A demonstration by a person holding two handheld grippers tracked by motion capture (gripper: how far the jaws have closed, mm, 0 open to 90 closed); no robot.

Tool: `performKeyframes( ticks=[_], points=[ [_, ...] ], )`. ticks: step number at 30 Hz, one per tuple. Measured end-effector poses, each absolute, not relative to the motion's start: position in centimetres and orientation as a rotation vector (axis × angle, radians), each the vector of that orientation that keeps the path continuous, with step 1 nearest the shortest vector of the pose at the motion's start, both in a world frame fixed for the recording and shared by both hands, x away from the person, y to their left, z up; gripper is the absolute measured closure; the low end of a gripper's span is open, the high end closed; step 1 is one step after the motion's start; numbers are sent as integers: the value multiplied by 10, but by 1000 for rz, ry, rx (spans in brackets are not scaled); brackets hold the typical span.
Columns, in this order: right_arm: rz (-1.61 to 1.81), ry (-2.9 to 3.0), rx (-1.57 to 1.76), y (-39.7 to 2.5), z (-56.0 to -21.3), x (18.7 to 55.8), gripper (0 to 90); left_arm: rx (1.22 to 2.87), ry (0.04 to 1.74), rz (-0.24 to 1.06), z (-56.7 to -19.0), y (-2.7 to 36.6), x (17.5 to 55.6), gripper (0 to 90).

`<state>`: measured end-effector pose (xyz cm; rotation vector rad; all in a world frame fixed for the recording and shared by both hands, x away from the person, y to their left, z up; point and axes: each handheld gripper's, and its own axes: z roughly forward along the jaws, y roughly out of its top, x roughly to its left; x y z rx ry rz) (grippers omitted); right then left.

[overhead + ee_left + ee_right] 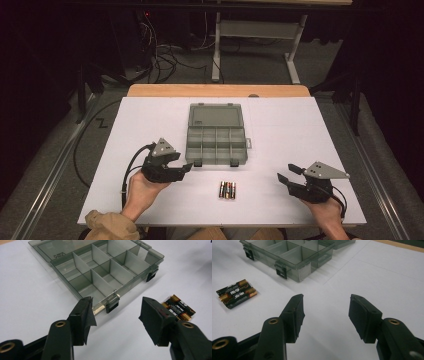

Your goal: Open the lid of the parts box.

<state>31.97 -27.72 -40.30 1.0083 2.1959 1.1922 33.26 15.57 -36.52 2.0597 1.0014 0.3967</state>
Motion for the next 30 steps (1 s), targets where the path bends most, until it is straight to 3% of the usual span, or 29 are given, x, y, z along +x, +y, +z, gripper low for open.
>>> performKeyframes(
  ticks=[30],
  points=[
    [1220, 2130, 1029, -285, -410, 321, 470, 2178, 939, 307, -383, 105, 342, 435]
  ],
)
